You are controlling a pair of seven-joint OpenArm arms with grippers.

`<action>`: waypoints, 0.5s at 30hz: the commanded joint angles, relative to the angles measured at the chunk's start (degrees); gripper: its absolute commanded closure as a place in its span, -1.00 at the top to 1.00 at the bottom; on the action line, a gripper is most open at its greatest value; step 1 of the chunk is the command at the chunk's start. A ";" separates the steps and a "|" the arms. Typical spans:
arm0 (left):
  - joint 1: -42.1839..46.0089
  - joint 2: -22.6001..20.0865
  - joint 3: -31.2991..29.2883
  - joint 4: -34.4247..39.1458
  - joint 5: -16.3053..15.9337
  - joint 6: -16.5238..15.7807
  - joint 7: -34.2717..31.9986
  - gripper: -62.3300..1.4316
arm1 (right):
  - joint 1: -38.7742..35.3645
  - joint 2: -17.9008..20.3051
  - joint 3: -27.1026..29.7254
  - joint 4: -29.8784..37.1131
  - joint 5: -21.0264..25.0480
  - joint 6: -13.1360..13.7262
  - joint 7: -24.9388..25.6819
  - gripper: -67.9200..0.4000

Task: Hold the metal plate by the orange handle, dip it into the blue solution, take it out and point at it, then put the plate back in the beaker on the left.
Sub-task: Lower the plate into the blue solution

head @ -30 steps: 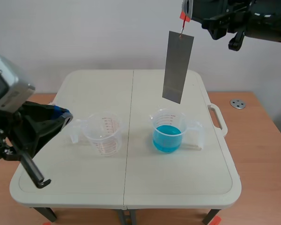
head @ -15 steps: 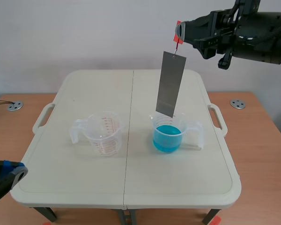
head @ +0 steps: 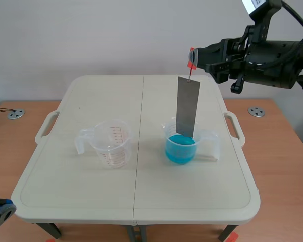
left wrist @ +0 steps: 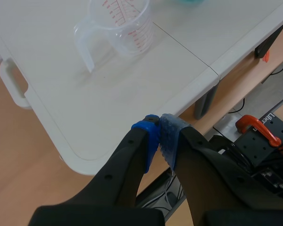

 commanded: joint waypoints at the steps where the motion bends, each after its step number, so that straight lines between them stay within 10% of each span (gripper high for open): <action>1: -0.20 0.26 -0.13 0.50 -0.39 0.09 -0.83 -0.90 | 1.46 -0.04 -0.22 -0.24 -0.13 0.48 1.55 -0.95; 15: -0.17 0.26 -0.13 0.50 -0.37 0.07 -0.72 -0.90 | 1.46 -1.97 -1.66 -9.66 -5.90 0.48 4.48 -0.95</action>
